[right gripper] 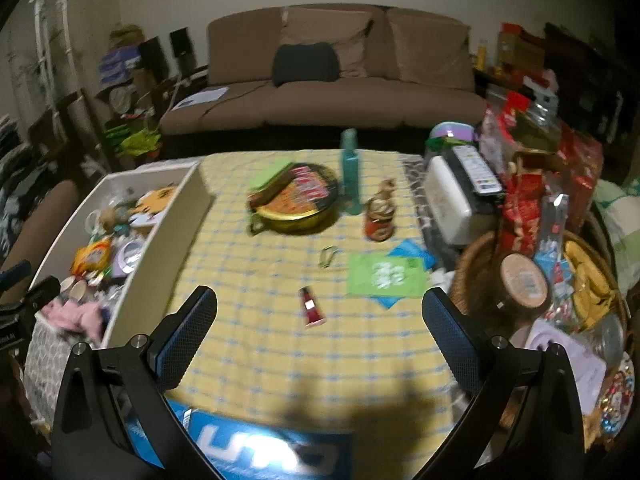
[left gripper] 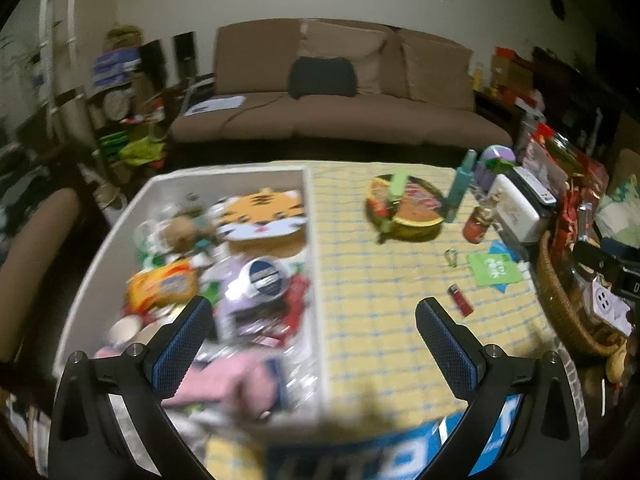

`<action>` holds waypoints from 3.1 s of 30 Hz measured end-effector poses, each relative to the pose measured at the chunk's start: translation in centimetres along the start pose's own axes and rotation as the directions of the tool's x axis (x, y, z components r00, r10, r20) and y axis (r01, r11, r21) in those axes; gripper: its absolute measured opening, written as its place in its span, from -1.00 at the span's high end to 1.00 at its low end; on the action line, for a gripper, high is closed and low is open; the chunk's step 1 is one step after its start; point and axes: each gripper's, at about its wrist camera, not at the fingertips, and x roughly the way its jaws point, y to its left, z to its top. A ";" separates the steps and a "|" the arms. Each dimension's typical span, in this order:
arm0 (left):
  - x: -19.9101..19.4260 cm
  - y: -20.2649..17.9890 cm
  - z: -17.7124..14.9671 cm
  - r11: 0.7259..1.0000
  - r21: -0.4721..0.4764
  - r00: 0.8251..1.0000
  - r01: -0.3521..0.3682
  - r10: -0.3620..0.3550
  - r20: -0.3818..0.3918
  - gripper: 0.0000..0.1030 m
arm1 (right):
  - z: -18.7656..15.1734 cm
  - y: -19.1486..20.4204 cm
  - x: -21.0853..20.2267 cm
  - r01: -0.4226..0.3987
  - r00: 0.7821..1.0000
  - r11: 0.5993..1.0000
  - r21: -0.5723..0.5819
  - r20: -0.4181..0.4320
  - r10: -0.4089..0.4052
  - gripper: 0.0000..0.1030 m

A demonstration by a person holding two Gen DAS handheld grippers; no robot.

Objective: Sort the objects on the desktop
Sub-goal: 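Move the right tool toward the teal spray bottle on the table, then close the right tool around the teal spray bottle, then lift the teal spray bottle with the right tool and carry it over the white bin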

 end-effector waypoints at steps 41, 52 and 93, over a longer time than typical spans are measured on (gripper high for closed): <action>25.6 -12.9 10.8 0.983 0.169 0.993 0.075 -0.059 -0.099 -1.00 | 12.5 -3.9 28.8 0.012 0.993 1.000 -0.005 -0.116 -0.013 0.41; 23.5 -17.8 10.4 0.942 0.269 0.979 0.202 -0.202 -0.029 -1.00 | 14.6 -3.3 22.3 -0.113 0.992 0.992 -0.058 -0.065 0.110 0.42; -9.6 -9.1 5.3 0.760 0.525 0.867 0.383 -0.491 0.078 0.25 | 8.9 6.5 -10.4 -0.607 0.774 0.794 0.046 -0.196 0.603 0.52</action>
